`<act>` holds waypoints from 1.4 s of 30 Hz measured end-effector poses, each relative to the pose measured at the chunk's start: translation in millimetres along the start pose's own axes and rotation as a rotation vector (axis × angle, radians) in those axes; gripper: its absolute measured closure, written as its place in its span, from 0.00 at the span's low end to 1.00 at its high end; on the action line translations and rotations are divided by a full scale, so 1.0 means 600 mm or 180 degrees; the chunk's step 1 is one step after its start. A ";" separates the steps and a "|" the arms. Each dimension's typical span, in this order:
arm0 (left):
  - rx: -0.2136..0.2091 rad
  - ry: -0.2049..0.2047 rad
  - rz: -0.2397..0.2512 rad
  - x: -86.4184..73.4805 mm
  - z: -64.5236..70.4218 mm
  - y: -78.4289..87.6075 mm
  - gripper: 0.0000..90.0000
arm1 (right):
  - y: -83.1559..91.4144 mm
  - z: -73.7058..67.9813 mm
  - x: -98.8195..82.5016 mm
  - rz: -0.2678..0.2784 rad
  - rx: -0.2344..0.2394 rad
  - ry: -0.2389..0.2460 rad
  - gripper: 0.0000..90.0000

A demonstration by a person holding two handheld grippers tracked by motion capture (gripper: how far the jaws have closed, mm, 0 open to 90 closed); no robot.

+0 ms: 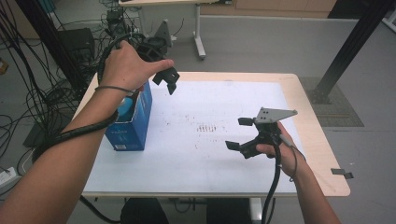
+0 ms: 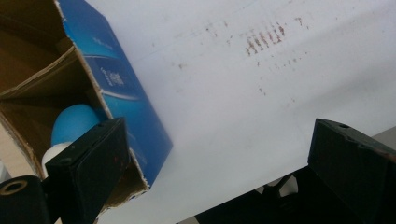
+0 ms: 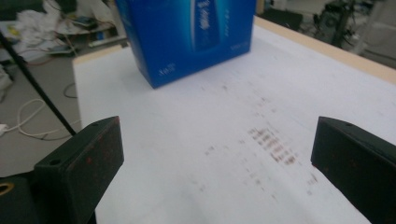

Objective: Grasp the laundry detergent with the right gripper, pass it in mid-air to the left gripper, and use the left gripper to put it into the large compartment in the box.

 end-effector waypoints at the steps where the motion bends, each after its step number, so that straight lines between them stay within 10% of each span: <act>1: -0.0010 -0.0023 -0.0005 0.000 0.004 -0.001 0.07 | 0.002 0.001 0.002 -0.0065 -0.0030 -0.0032 0.03; 14: -0.0076 -0.0302 -0.0054 -0.007 0.044 -0.029 0.06 | 0.020 0.021 0.039 -0.0835 -0.0294 -0.0323 0.04; 42: -0.0092 -0.0584 -0.0343 -0.008 0.087 -0.122 0.06 | 0.034 0.025 0.073 -0.1447 -0.0448 -0.0214 0.05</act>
Point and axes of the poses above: each handheld gripper's, and its own axes: y roughly backward along the jaws, x roughly out of its top, z roughly to its right, the point moved 1 cm from there along -y, roughly forward along the jaws, and after that the axes turned 9 degrees about y, right-handed, at the moved point
